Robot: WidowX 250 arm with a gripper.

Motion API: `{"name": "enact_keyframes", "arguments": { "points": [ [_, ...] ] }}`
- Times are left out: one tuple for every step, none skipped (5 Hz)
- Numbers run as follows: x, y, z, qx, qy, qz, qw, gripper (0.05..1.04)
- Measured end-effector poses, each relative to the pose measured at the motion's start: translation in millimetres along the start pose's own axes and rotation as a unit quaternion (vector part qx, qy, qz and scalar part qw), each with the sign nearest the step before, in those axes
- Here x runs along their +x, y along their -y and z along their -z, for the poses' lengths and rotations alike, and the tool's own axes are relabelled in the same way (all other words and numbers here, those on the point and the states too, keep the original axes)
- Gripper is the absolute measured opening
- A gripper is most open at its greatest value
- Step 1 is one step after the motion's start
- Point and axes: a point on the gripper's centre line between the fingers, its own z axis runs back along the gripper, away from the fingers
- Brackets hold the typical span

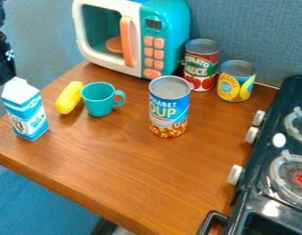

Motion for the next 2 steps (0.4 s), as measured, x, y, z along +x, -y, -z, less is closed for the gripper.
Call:
{"name": "enact_keyframes", "arguments": {
  "points": [
    [9.7, 0.9, 17.2, -0.002, -0.038, 0.003, 0.9993, 1.000],
    [15.5, 2.1, 22.3, -0.004, -0.048, 0.005, 0.9988, 1.000]
  ]
}}
